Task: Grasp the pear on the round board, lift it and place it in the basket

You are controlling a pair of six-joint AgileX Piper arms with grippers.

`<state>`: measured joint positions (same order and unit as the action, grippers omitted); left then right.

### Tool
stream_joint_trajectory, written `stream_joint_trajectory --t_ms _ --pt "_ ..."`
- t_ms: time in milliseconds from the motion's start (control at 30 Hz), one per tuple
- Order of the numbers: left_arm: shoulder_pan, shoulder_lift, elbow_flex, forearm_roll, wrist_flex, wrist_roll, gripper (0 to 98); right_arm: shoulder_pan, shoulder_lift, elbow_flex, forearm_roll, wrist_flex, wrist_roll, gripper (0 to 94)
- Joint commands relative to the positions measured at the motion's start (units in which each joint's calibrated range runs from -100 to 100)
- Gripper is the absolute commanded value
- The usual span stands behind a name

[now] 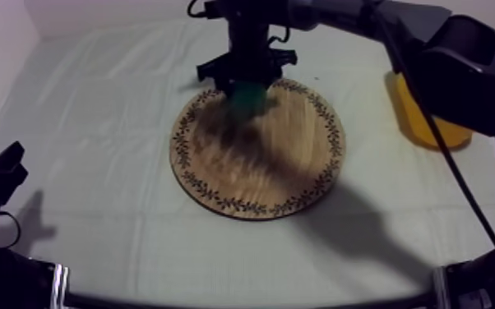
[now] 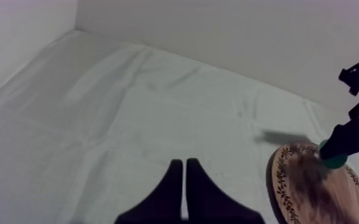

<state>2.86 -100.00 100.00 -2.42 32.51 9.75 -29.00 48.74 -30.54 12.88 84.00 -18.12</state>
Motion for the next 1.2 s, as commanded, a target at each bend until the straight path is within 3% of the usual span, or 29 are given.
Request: stream_joint_trajectory --t_ms 0,500,1167 --pt "0.00 0.00 0.00 0.00 -0.01 -0.01 0.1 0.08 -2.20 0.53 -0.07 0.43 0.38 35.1" --pt "0.00 0.00 0.00 0.00 -0.01 -0.01 0.1 4.24 -20.41 12.58 2.09 1.75 2.79 35.3" --pt "0.00 0.00 0.00 0.00 -0.01 -0.01 0.1 20.22 -42.26 35.80 7.66 -4.68 10.53 35.6"
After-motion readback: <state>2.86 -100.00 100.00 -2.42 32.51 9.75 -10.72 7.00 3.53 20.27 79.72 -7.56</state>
